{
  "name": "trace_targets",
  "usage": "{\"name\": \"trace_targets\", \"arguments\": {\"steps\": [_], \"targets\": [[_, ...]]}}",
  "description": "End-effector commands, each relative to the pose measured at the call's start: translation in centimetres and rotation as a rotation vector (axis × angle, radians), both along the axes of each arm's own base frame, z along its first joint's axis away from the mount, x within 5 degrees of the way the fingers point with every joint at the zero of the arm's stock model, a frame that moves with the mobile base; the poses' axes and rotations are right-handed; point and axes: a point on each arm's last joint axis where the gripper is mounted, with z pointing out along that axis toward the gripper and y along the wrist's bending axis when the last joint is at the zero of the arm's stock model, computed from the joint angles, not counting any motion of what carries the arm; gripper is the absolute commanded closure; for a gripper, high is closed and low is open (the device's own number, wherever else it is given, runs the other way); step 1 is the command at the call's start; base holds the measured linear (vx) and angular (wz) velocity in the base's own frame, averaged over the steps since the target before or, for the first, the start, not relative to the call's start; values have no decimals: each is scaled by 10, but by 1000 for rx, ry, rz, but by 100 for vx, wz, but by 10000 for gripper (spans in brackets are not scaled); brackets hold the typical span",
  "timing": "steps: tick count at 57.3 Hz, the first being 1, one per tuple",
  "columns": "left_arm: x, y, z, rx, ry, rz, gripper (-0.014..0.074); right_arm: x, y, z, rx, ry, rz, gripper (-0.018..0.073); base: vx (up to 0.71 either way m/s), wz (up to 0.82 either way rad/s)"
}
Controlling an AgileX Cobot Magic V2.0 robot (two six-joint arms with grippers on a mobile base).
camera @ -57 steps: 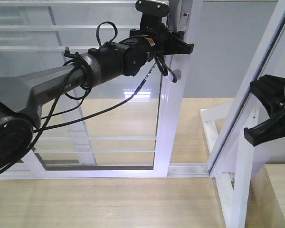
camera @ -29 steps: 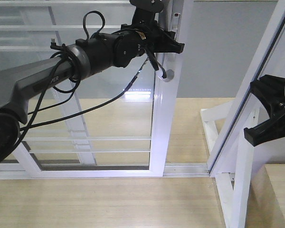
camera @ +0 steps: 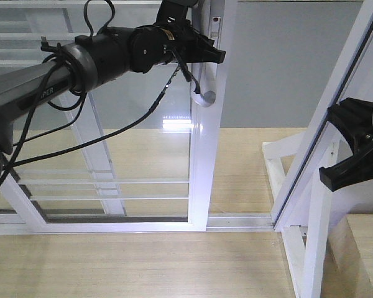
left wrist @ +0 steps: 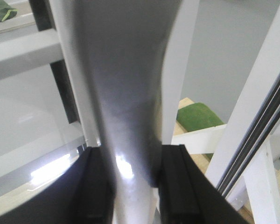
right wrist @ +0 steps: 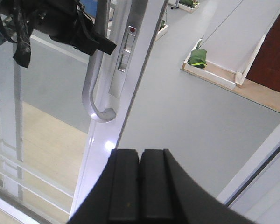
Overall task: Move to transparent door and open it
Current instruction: 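Pull the handle with the left gripper, sliding the door open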
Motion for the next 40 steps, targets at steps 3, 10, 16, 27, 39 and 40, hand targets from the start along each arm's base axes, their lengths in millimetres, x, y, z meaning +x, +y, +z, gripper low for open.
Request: {"name": "trace_targets", "arguments": {"steps": [3, 10, 16, 27, 39, 40], "targets": [[-13, 39, 124, -188, -439, 91, 596, 1, 0, 18, 33, -112, 4, 564, 0, 0], [-15, 49, 133, -180, -456, 104, 596, 1, 0, 18, 33, -112, 4, 564, 0, 0], [-17, 57, 141, -181, -467, 115, 596, 1, 0, 18, 33, -112, 4, 564, 0, 0], [-19, 72, 152, -159, -470, 132, 596, 1, 0, 18, 36, -111, 4, 564, 0, 0], [-27, 84, 168, -100, -516, 136, 596, 1, 0, 18, 38, -110, 3, 564, 0, 0], [-28, 84, 168, -100, -517, 137, 596, 1, 0, 18, 38, -110, 3, 564, 0, 0]]}}
